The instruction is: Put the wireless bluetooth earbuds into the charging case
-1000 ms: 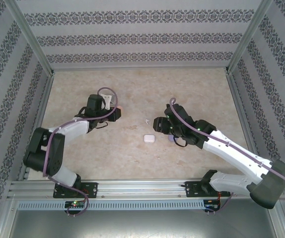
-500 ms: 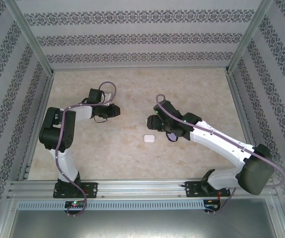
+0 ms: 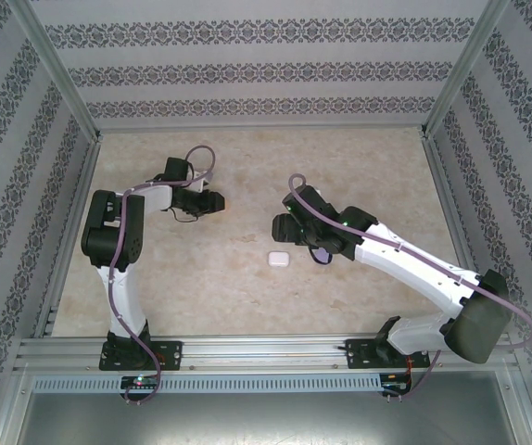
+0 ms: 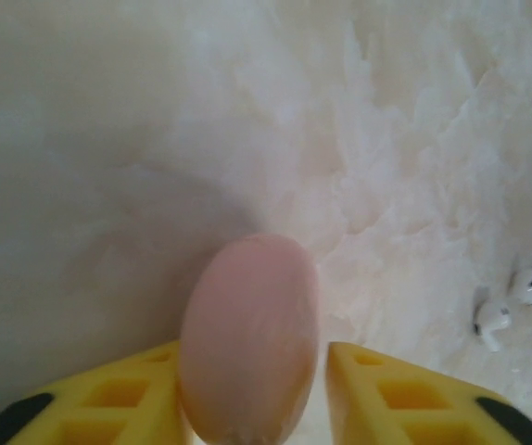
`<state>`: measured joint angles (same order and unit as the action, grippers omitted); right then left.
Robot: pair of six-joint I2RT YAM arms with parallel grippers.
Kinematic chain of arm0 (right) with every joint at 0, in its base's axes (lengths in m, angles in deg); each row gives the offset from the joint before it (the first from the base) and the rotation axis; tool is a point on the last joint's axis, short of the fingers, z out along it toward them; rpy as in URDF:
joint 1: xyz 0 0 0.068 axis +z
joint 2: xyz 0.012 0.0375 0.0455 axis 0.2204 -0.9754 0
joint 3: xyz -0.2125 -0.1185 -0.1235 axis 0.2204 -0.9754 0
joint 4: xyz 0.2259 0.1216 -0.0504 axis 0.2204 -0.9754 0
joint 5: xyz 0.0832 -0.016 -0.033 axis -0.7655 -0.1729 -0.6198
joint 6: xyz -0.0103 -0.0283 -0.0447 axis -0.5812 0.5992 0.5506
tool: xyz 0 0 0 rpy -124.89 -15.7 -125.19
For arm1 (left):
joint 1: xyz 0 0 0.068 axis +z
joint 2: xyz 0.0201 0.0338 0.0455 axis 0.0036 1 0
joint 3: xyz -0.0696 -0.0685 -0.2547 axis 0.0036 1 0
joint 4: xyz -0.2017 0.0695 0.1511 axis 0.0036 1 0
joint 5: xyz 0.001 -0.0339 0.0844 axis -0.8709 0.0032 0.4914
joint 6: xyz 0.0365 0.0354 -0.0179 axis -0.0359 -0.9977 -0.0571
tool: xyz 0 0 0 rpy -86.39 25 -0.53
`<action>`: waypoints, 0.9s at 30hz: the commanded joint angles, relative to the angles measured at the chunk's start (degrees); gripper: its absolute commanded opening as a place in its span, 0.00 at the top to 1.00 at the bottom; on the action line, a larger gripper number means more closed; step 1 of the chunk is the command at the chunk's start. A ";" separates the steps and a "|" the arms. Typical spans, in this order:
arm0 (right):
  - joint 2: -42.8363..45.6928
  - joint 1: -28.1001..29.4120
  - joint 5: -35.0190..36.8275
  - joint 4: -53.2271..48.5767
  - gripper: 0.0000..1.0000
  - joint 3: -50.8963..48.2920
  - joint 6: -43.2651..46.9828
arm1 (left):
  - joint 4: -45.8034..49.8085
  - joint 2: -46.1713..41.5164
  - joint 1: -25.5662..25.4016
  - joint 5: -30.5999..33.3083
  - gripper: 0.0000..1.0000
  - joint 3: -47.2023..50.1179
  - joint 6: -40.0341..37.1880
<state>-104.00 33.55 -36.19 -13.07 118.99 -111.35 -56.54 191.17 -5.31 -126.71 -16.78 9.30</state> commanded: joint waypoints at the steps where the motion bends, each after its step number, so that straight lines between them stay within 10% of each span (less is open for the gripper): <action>1: 0.97 0.56 2.09 -2.78 0.33 2.42 0.11 | 6.58 0.57 1.52 4.23 0.56 -0.61 -0.76; 14: 3.09 0.83 3.06 -5.82 0.30 2.58 1.15 | 13.97 -2.57 2.49 10.75 0.49 -4.24 -2.29; 27: -5.43 0.93 2.47 -7.87 0.26 1.62 2.31 | 9.85 -23.26 2.62 10.42 0.48 2.62 3.87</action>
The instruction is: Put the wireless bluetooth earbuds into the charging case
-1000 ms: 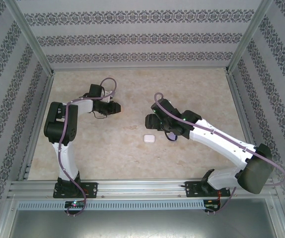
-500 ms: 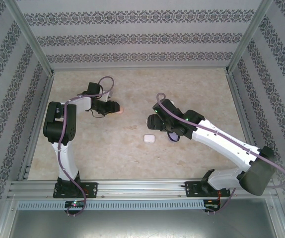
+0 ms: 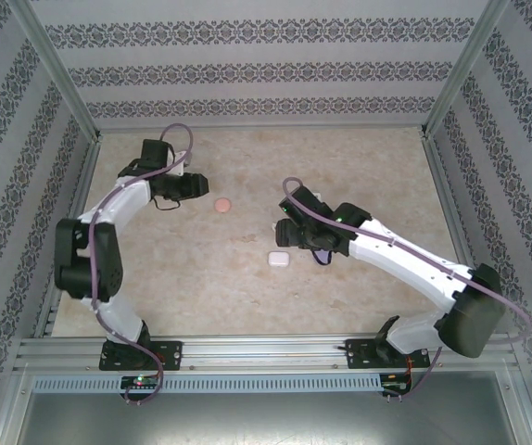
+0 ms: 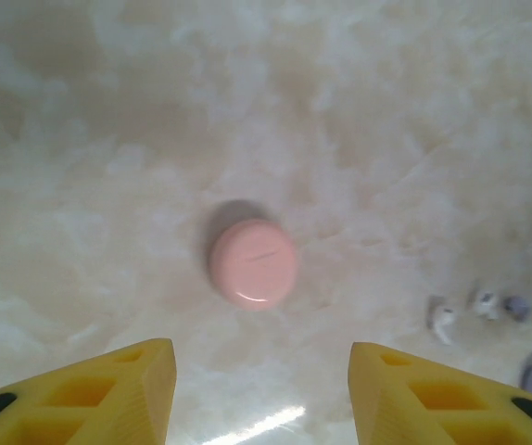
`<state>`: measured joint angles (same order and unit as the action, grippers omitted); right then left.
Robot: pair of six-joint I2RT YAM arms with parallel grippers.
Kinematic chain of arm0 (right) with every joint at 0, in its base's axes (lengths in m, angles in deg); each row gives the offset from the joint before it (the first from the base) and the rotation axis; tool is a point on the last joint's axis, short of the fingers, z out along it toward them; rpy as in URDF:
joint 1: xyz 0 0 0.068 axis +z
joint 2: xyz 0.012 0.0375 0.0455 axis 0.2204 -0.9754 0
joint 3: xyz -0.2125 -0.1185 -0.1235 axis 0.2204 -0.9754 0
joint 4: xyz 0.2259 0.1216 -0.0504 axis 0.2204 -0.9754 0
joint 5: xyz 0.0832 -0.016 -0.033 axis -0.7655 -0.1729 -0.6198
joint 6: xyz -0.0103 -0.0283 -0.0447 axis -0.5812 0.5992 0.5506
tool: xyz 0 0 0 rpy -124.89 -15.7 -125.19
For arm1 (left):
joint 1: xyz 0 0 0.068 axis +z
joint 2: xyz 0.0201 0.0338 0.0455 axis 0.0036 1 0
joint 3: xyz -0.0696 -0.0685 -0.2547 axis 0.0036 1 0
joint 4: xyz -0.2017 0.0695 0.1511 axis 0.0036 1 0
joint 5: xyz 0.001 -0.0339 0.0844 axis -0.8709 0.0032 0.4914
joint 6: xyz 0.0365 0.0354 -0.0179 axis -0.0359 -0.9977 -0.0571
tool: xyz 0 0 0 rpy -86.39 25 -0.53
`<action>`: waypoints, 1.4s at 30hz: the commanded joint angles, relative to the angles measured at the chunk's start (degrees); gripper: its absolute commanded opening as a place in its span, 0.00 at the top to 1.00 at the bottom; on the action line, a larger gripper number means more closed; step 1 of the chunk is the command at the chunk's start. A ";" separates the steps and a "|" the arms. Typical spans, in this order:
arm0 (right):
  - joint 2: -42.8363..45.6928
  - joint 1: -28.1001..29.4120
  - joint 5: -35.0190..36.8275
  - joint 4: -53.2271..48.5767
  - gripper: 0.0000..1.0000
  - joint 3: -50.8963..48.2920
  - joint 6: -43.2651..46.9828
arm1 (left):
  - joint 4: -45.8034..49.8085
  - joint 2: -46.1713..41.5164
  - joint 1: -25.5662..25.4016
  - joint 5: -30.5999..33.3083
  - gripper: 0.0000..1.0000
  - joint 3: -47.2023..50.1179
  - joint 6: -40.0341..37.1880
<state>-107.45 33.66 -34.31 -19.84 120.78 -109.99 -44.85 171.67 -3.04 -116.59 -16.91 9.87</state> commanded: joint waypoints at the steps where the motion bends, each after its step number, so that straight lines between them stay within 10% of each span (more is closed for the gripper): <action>1: -2.80 0.87 0.26 -0.82 0.26 -0.20 0.72 | -2.67 -5.82 0.35 0.57 0.47 3.74 4.24; 18: -21.39 2.93 -1.42 1.88 0.19 6.13 -7.80 | -17.40 -33.93 -1.10 6.80 0.28 22.14 16.37; 42: -33.12 0.63 -4.69 2.57 0.19 9.26 -7.95 | -17.09 -34.06 -8.39 10.28 0.20 19.84 13.03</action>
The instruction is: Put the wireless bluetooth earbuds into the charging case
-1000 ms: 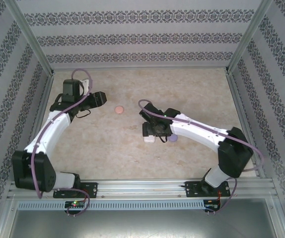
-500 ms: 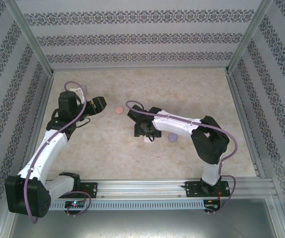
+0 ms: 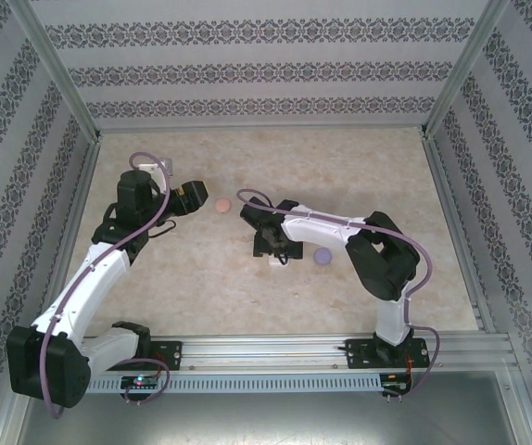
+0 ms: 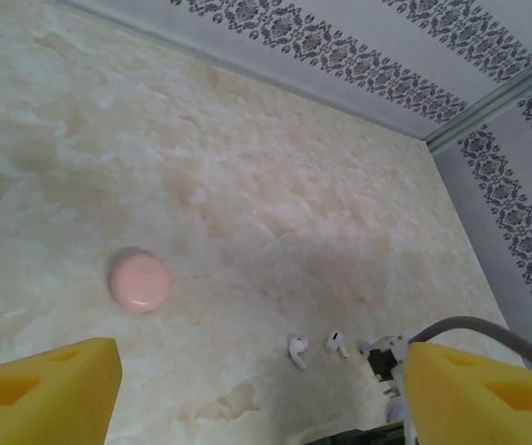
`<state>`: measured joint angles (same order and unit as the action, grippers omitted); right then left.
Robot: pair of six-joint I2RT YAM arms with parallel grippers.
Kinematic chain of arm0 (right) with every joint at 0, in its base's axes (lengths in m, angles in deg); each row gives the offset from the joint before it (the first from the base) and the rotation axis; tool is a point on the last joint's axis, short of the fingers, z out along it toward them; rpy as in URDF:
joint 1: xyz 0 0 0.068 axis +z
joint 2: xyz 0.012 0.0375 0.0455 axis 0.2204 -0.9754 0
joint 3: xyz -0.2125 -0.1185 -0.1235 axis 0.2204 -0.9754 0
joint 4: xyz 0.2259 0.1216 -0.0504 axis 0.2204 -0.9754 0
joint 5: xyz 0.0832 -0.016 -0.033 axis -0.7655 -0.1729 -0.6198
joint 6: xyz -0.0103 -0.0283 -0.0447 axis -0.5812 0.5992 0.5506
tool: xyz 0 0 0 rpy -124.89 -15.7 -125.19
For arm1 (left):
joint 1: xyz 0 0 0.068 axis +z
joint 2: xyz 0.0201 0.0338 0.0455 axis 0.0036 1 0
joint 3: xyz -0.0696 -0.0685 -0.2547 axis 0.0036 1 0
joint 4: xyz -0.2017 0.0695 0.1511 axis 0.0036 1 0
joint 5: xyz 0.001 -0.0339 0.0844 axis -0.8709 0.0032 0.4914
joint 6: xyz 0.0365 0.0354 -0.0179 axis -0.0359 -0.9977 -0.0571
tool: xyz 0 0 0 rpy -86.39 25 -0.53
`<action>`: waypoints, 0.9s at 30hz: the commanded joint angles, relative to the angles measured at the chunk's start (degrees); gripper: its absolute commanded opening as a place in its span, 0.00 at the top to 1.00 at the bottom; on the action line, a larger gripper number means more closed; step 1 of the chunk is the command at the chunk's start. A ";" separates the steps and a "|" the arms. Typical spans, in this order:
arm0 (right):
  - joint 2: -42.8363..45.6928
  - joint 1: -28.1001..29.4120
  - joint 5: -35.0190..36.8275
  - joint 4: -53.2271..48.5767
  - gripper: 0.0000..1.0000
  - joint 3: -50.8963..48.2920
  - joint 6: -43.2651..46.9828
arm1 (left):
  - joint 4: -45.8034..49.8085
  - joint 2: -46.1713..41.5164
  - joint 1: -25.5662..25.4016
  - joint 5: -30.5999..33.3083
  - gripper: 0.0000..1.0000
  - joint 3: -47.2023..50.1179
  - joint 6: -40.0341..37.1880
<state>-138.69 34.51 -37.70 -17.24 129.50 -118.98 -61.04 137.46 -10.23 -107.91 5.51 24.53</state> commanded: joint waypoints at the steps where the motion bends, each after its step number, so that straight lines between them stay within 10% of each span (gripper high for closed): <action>1: -2.24 -0.30 -1.50 0.06 0.19 0.65 1.14 | -0.91 0.30 -1.62 2.00 0.20 -2.74 -1.65; 27: -1.96 -2.05 -4.42 1.43 0.24 -1.04 2.70 | -5.56 5.31 -11.67 7.27 0.19 -2.68 -1.50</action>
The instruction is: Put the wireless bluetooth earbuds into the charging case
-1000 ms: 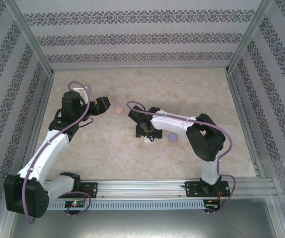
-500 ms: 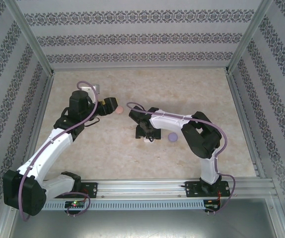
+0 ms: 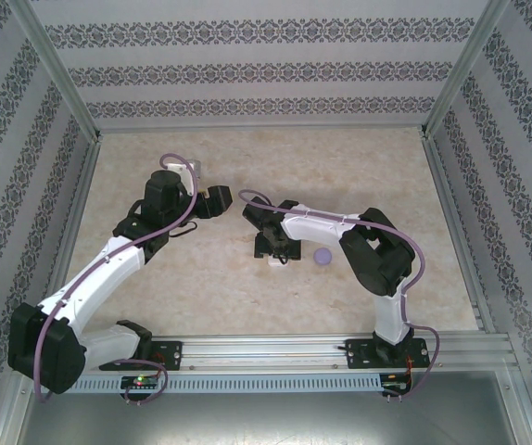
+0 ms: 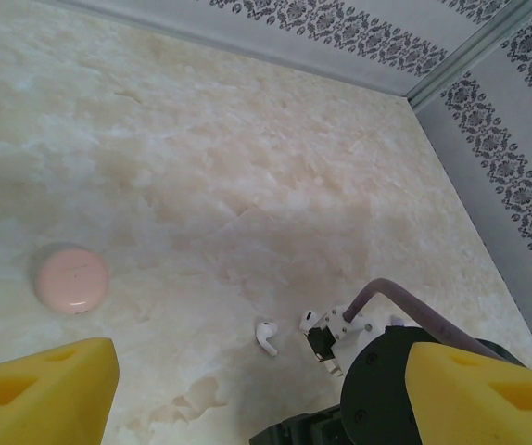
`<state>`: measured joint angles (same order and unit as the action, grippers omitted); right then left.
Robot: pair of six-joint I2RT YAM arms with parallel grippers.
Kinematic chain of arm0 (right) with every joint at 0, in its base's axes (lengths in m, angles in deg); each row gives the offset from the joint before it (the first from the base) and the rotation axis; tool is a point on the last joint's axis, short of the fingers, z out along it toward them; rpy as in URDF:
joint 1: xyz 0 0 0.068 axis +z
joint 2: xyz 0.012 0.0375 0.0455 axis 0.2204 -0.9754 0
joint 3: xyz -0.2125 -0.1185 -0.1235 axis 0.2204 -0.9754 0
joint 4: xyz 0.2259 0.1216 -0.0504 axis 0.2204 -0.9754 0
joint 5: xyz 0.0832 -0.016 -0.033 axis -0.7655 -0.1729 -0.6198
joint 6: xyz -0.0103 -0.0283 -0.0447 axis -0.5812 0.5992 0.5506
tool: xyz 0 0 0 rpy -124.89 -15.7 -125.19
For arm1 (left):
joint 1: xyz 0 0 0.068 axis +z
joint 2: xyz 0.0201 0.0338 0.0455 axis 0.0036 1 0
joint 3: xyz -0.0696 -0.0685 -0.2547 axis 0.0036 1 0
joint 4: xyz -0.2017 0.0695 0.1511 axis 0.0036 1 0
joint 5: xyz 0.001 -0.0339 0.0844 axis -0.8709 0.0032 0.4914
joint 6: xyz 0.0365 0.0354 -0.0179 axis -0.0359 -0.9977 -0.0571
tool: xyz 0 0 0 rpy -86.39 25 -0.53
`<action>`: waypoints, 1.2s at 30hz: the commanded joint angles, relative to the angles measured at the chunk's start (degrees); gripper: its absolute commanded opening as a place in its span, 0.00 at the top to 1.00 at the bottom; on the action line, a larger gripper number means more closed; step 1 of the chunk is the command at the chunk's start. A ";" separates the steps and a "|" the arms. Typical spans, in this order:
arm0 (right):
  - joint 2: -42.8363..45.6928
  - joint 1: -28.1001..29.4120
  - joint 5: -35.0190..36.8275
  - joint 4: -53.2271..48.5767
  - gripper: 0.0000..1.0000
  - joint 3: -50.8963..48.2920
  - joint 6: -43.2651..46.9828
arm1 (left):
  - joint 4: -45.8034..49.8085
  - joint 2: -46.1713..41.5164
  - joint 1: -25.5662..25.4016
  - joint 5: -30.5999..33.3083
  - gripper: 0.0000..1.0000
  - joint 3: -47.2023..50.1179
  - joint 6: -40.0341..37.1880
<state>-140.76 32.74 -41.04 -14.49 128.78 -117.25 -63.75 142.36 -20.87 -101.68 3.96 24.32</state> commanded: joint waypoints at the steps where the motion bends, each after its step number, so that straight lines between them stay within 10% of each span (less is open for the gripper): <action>1: -0.17 -0.17 -1.15 -1.53 0.24 0.00 0.99 | -2.93 0.38 -0.98 1.08 0.19 -1.05 -1.33; 16: 0.49 2.77 0.87 -3.96 0.27 -1.13 0.70 | -2.74 -0.51 -0.98 -0.49 0.19 -1.07 -2.55; 26: -0.15 3.36 -0.13 -2.79 0.55 0.32 1.29 | -3.24 -0.03 -1.10 -0.44 0.19 0.02 -1.73; 36: 8.24 3.48 0.83 1.92 0.63 -2.65 -0.75 | -8.75 -1.82 -1.08 -1.25 0.19 5.65 0.22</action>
<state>-137.64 35.56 -41.02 -14.16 127.07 -116.53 -67.97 142.16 -21.18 -101.99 7.08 23.11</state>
